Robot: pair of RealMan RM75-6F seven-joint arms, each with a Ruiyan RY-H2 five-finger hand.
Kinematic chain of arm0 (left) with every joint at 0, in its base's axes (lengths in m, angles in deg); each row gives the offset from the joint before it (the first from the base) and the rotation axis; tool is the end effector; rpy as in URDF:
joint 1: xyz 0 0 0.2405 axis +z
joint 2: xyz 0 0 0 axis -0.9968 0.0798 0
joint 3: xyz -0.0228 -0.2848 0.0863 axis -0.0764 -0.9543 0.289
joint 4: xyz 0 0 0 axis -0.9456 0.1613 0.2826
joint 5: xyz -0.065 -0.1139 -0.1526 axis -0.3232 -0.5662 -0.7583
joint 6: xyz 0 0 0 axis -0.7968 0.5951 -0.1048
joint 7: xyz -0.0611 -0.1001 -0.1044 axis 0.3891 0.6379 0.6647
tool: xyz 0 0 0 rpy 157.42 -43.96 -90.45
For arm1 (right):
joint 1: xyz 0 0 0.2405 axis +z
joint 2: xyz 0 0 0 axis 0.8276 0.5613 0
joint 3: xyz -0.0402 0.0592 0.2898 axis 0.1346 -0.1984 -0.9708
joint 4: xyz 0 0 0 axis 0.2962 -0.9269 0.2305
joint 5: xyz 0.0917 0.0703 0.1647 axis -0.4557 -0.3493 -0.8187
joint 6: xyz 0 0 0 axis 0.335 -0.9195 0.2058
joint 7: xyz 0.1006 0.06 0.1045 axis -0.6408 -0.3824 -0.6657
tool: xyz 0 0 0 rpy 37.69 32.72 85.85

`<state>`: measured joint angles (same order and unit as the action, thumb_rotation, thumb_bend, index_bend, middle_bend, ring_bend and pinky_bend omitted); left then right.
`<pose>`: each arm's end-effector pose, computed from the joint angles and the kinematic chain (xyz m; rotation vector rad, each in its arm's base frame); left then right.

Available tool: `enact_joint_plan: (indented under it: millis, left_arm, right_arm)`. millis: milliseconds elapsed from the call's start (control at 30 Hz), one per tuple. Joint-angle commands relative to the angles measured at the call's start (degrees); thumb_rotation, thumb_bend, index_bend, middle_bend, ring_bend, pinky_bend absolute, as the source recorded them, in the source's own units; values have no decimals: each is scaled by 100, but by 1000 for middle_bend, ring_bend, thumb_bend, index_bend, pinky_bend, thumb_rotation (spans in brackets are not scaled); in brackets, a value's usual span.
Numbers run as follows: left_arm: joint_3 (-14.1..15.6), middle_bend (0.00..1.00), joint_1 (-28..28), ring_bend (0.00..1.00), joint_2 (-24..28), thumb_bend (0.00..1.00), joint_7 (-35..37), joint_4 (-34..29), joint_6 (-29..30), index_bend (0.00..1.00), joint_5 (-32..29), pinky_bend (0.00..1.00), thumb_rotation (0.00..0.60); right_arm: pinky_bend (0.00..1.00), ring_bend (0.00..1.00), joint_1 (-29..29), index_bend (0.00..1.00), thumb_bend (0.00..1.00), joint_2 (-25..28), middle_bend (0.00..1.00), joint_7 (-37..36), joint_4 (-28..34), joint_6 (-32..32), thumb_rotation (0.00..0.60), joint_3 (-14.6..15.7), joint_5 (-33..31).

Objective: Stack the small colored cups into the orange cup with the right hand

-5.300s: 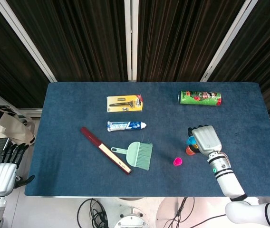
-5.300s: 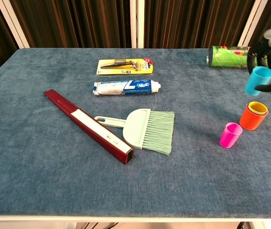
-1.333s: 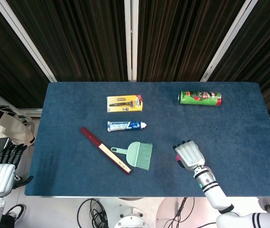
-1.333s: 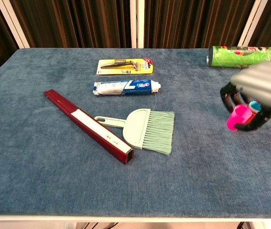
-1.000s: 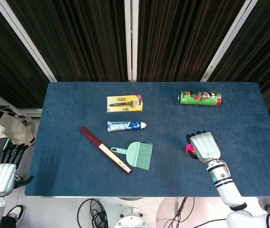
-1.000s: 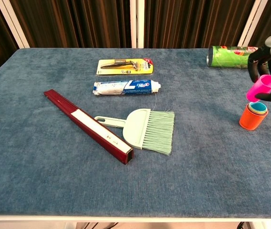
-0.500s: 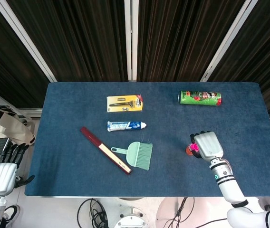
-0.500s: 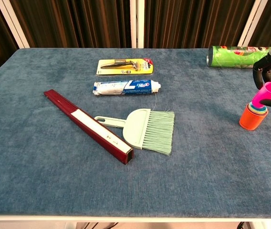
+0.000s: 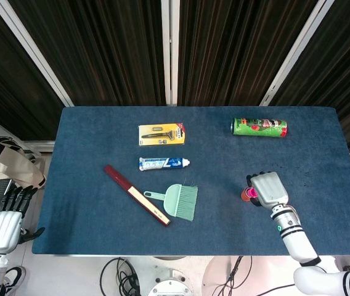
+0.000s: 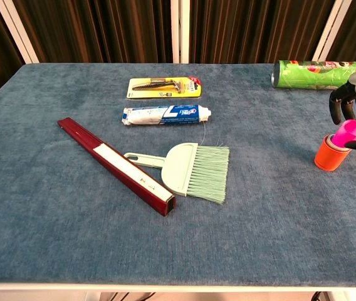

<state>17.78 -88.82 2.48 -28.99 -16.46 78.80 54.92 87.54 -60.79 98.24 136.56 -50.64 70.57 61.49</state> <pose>-0.3553 0.1758 0.1437 -1.4410 -0.9353 -0.9167 -0.2544 -0.3190 0.0665 1.7864 -0.7990 0.5639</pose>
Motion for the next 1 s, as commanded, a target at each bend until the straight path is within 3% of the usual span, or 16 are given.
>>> enact_joint_plan:
  millis: [33, 200, 333, 400, 467, 533, 567, 767, 1000]
  left_arm:
    - [2, 57, 0, 0, -6, 110, -4, 5, -10, 98, -8, 5, 600]
    - [1, 57, -4, 0, -15, 111, -8, 3, -3, 99, 3, 5, 600]
    - [-2, 57, -1, 0, -14, 111, 2, 8, 1, 99, -5, 5, 600]
    - [-4, 57, 0, 0, -11, 111, 11, 14, -2, 99, -13, 5, 600]
    - [-11, 57, -1, 0, -2, 110, 16, 10, 2, 99, -17, 5, 600]
    - [-19, 57, -2, 0, 15, 110, 13, -1, 10, 99, -21, 5, 600]
    - [-26, 57, -2, 0, 29, 110, 11, -5, 18, 99, -25, 5, 600]
    - [-72, 57, 14, 0, -12, 111, 58, 76, 14, 99, -129, 5, 600]
    - [-143, 57, -39, 0, -128, 111, 9, 235, 8, 99, -147, 5, 600]
  right_arm:
    - [575, 471, -27, 328, 61, 8, 364, -74, -3, -75, 600, -15, 71]
    - [575, 471, -232, 296, 51, 188, 318, -480, 174, -471, 600, -75, 450]
    - [550, 423, -712, 230, 35, 401, 313, -1037, 247, -1340, 600, -8, 1193]
    - [411, 275, -1045, 127, 28, 435, 253, -1352, 70, -1906, 600, 62, 1567]
    - [167, 79, -1367, 25, 26, 460, 125, -1701, -161, -2327, 600, 123, 1741]
    - [31, 1, -1614, 0, 24, 501, 31, -1940, -327, -2531, 600, 177, 1732]
    - [9, 0, -1761, 0, 24, 536, 8, -2093, -412, -2606, 600, 216, 1697]
    - [0, 0, -2397, 0, 26, 587, 0, -2553, -613, -2780, 600, 402, 1441]
    - [0, 0, -2704, 0, 26, 492, 0, -2792, -804, -2708, 600, 444, 1426]
